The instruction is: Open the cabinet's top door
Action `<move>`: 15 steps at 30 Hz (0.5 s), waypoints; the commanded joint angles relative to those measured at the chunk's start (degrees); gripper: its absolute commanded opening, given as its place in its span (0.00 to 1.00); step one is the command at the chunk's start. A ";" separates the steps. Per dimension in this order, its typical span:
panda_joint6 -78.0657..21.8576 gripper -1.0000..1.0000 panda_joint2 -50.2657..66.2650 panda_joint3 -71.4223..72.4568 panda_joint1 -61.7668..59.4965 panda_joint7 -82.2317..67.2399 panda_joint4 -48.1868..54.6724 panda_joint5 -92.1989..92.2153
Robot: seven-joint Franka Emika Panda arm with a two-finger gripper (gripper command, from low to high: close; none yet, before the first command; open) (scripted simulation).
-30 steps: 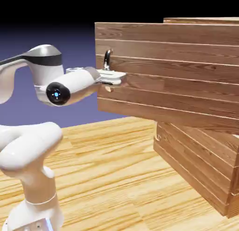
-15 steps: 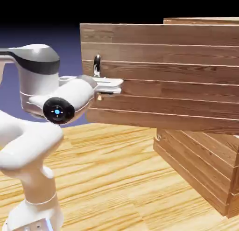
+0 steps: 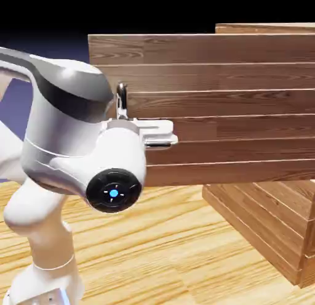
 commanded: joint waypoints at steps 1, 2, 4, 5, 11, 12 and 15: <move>-1.73 0.00 1.96 -1.84 1.68 -1.06 2.07 -0.75; -3.42 0.00 3.92 -3.71 3.40 -2.15 4.15 -1.41; -6.90 0.00 7.90 -7.64 6.95 -4.49 8.30 -2.55; -8.67 0.00 9.94 -9.71 8.78 -5.77 10.36 -3.05; -18.40 0.00 21.43 -22.17 18.97 -14.27 20.57 -5.09; -19.62 0.00 22.90 -24.24 20.68 -15.49 21.79 -5.33; -21.02 0.00 24.22 -30.31 26.71 -16.53 23.96 -5.88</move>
